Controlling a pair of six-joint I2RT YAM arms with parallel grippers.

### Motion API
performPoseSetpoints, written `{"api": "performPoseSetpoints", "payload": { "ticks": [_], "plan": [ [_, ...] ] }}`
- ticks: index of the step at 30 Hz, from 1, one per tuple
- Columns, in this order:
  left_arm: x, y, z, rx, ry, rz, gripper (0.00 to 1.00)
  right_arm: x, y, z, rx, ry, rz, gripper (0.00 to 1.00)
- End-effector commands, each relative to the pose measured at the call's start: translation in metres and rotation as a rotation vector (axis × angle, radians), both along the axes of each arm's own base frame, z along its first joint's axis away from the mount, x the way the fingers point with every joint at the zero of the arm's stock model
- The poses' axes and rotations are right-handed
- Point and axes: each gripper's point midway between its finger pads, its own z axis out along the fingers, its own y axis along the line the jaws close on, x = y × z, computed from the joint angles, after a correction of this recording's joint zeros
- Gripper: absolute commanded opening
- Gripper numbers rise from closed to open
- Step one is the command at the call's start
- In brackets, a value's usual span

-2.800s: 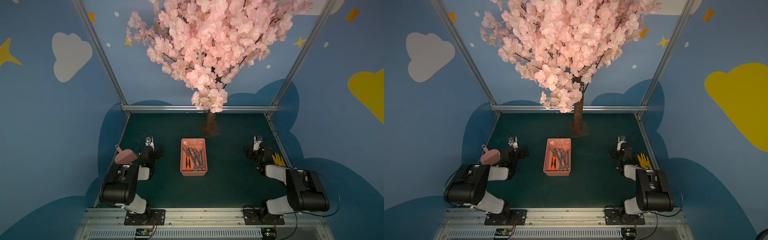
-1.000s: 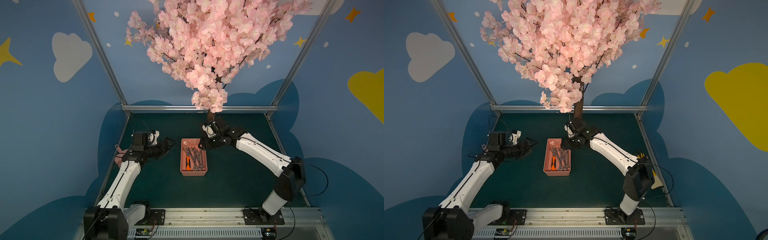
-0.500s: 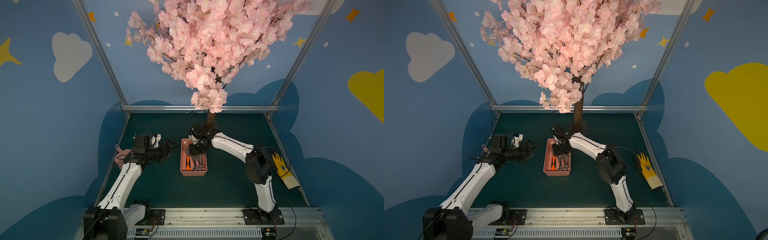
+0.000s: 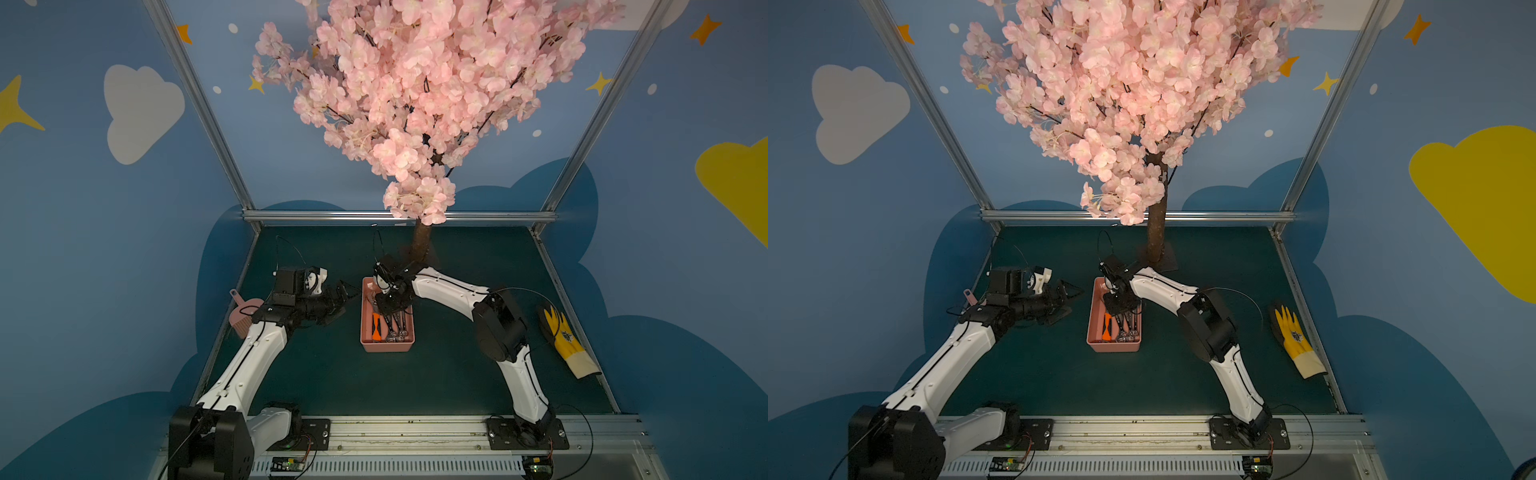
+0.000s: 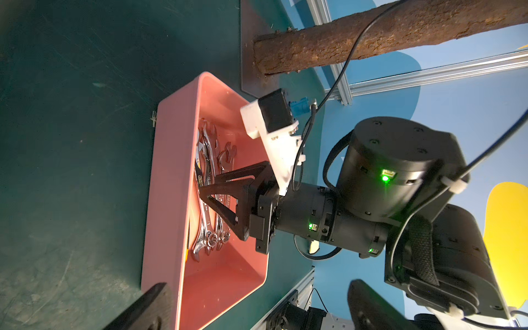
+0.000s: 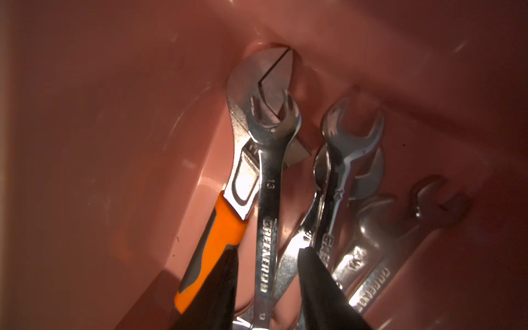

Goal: Take out the wrench from the storage box
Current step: Pick up the wrench from the storage box.

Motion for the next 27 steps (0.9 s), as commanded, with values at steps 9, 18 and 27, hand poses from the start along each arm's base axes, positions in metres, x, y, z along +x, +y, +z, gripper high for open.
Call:
{"api": "performPoseSetpoints", "payload": {
  "ticks": [9,18,27],
  "plan": [
    [0.009,-0.003,0.01,0.002,-0.038,-0.009,0.99,0.0,0.008,-0.015,-0.028,0.008,0.027,0.37],
    [0.01,-0.004,0.008,0.004,-0.038,-0.015,1.0,-0.002,0.005,-0.028,-0.096,-0.004,0.046,0.3],
    [0.009,-0.006,0.008,-0.007,-0.036,-0.026,1.0,-0.003,0.0,-0.036,-0.194,-0.035,0.07,0.29]
  ]
}}
